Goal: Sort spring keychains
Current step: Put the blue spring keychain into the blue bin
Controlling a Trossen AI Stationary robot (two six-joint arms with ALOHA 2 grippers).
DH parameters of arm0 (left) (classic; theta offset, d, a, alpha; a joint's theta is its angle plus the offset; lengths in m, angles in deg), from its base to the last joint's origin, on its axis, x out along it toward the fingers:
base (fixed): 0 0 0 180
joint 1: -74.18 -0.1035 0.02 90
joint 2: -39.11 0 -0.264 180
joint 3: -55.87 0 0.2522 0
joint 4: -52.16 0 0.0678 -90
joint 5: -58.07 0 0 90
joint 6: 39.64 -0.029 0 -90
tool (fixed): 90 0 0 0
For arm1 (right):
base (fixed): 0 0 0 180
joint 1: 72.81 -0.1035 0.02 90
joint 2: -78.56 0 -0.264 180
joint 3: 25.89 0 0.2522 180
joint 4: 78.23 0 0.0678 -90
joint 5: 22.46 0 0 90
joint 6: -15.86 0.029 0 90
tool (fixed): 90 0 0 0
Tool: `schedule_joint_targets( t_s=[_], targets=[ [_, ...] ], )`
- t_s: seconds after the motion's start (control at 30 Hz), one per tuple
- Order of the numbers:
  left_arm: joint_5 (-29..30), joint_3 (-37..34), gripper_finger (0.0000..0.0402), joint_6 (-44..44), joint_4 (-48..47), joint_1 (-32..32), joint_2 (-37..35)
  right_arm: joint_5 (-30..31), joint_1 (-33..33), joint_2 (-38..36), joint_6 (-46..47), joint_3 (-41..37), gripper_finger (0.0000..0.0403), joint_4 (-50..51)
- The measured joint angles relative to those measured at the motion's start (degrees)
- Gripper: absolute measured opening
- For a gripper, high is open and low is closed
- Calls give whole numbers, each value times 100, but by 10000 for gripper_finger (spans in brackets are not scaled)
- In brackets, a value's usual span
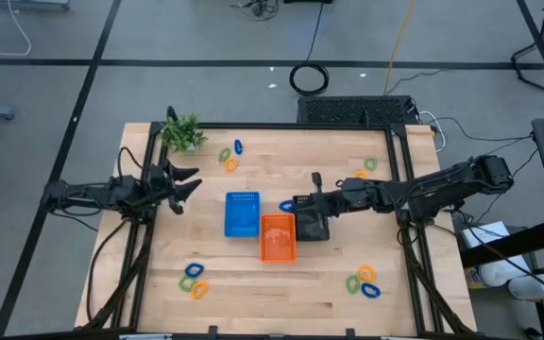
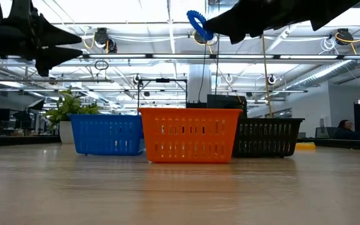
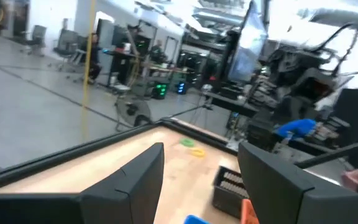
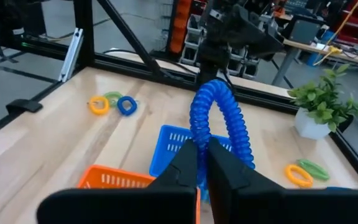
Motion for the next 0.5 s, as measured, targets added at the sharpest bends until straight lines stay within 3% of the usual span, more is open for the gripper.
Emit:
schedule_joint_targets(
  t_s=[0.13,0.27,0.5],
  targets=[
    [-169,0,214,-383,624,2,589,0,-3,0,227,0,2,-93],
    [-297,150,214,-804,1452,1,1725,0,-54,0,560,0,2,-105],
    [-350,1436,214,-1956,1621,64,4200,6,-96,380,944,-4,2,-878]
  ],
)
